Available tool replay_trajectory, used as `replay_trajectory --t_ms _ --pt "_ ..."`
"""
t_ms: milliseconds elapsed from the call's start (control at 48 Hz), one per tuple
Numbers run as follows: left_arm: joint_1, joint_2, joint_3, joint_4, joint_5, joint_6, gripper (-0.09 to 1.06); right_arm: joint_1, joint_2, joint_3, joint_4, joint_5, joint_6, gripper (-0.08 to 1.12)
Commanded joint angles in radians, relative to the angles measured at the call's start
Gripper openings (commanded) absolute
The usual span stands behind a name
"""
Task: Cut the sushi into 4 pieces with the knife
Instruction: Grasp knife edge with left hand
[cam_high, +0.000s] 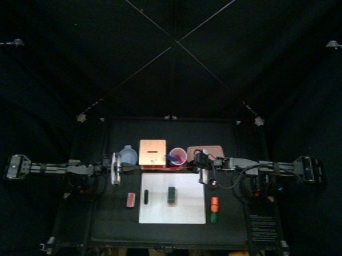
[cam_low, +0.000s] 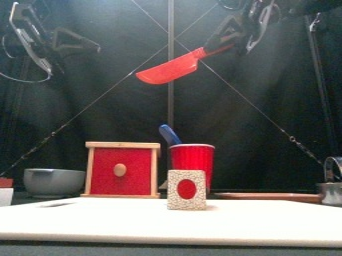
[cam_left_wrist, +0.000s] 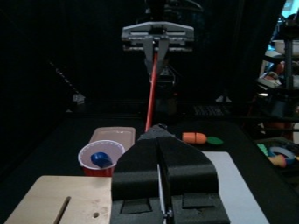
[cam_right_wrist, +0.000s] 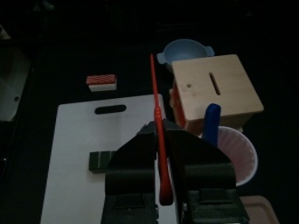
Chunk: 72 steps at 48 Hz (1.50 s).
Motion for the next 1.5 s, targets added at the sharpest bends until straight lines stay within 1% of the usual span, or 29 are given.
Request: replay_trajectory --t_ms 21,83,125,146,188,208,229,271,312,354,438,500,583,708,875,958,1000,1104,1167,1312,1396,1500 --pt "-0.006 0.008 -0.026 0.002 0.003 0.000 0.10 0.000 -0.017 0.021 -0.006 -0.074 -0.002 0.25" --pt "-0.009 0.014 -0.043 0.000 0.041 -0.002 0.20 0.000 -0.012 0.032 -0.008 -0.083 0.000 0.25" --pt "-0.011 0.021 -0.061 0.000 0.091 -0.003 0.29 0.003 -0.008 0.037 -0.005 -0.086 0.000 0.25" --pt "-0.011 0.026 -0.069 -0.002 0.107 -0.003 0.32 0.003 -0.006 0.038 -0.005 -0.087 0.002 0.25" --pt "-0.014 0.041 -0.095 -0.005 0.172 -0.003 0.43 0.005 0.000 0.038 0.000 -0.089 0.002 0.25" --pt "-0.015 0.046 -0.104 -0.006 0.193 -0.003 0.46 0.005 0.003 0.038 0.000 -0.089 0.002 0.25" --pt "-0.017 0.054 -0.118 -0.008 0.229 -0.003 0.52 0.006 0.005 0.038 0.002 -0.091 0.002 0.25" --pt "-0.018 0.063 -0.138 -0.012 0.275 -0.003 0.60 0.008 0.011 0.038 0.002 -0.095 0.002 0.25" --pt "-0.021 0.084 -0.167 -0.020 0.339 -0.003 0.72 0.009 0.018 0.040 0.002 -0.100 0.000 0.25" --pt "-0.025 0.104 -0.187 -0.028 0.379 -0.003 0.80 0.012 0.028 0.038 -0.002 -0.104 0.000 0.25" --pt "-0.029 0.140 -0.224 -0.038 0.428 -0.002 0.96 0.012 0.048 0.038 -0.002 -0.106 0.000 0.25" --pt "-0.031 0.163 -0.242 -0.044 0.439 0.000 1.02 0.014 0.055 0.038 -0.002 -0.106 0.000 0.25" --pt "-0.031 0.190 -0.258 -0.044 0.443 0.000 1.02 0.014 0.060 0.038 0.000 -0.106 0.000 0.25" --pt "-0.032 0.270 -0.279 -0.044 0.443 0.000 1.02 0.017 0.060 0.038 -0.002 -0.109 0.000 0.25" --pt "-0.037 0.385 -0.334 -0.040 0.437 0.003 1.02 0.017 0.060 0.046 -0.003 -0.133 0.000 0.25" --pt "-0.037 0.436 -0.359 -0.034 0.437 0.005 1.02 0.021 0.060 0.051 0.002 -0.141 0.000 0.25" --pt "-0.037 0.456 -0.371 -0.026 0.436 0.005 1.02 0.025 0.060 0.052 0.002 -0.143 0.000 0.25" --pt "-0.037 0.489 -0.399 -0.009 0.433 0.005 1.02 0.026 0.061 0.055 0.003 -0.143 0.000 0.25" --pt "-0.031 0.512 -0.411 -0.003 0.428 0.003 1.01 0.026 0.061 0.057 0.003 -0.143 0.000 0.25" --pt "-0.028 0.538 -0.417 -0.003 0.425 0.005 0.94 0.026 0.064 0.061 0.000 -0.143 0.000 0.25" --pt "-0.028 0.540 -0.419 0.000 0.420 0.005 0.86 0.026 0.064 0.063 -0.002 -0.143 0.000 0.25" --pt "-0.028 0.540 -0.419 0.008 0.403 0.005 0.74 0.026 0.067 0.064 0.000 -0.143 0.000 0.25"
